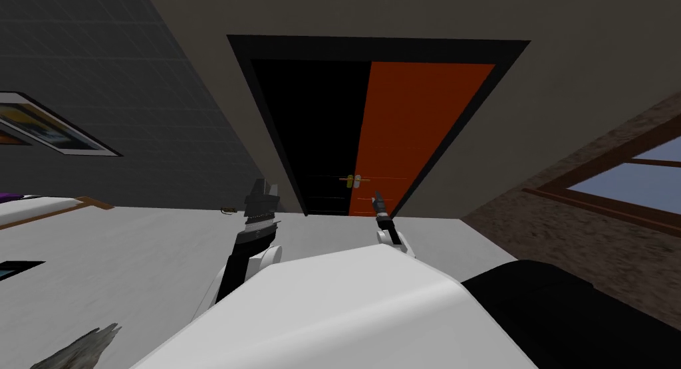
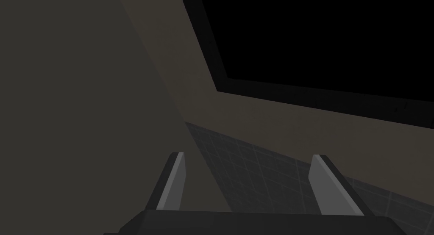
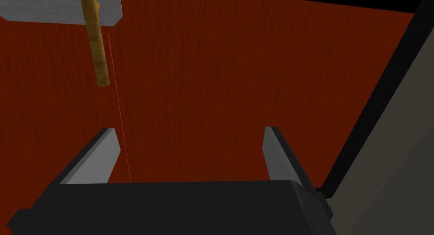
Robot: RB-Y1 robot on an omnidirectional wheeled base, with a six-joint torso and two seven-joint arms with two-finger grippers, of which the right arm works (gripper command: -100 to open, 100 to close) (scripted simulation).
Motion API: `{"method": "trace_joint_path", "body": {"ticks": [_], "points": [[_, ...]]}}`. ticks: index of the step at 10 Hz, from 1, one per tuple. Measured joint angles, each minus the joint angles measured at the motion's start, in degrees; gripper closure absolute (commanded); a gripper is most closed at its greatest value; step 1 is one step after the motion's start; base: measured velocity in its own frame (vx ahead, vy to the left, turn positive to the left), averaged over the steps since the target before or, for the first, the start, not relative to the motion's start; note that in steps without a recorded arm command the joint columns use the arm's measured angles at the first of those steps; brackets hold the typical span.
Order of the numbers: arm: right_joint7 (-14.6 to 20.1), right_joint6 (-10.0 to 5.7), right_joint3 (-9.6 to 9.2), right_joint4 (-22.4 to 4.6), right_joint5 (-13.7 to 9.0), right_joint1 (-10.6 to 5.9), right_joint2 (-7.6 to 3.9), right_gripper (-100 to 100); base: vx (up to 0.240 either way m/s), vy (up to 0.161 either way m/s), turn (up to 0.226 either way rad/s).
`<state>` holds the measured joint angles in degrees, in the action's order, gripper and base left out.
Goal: Pull the door open
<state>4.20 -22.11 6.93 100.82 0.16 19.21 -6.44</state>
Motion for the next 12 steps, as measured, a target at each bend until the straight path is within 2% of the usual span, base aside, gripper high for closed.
{"method": "trace_joint_path", "body": {"ticks": [1,3,4,8,10,12], "points": [[0.3,0.44,0.38,-1.21,-0.14,-0.62,-0.19,-100,0.098,-0.034,0.086],[0.96,1.34,0.92,-2.69,-0.4,-0.86,-0.42,-100,0.087,-0.021,0.069],[1.3,1.14,1.28,-4.5,-0.55,-1.41,-0.63,-100,0.127,-0.021,0.11],[3.34,3.22,3.13,-9.76,-1.46,-3.11,-1.71,-100,0.152,-0.051,0.094],[3.72,4.24,3.62,-11.39,-1.54,-3.46,-1.35,-100,0.149,-0.033,0.065],[4.37,4.77,4.25,-13.45,-1.84,-4.2,-1.75,-100,0.137,-0.035,0.052]]}}
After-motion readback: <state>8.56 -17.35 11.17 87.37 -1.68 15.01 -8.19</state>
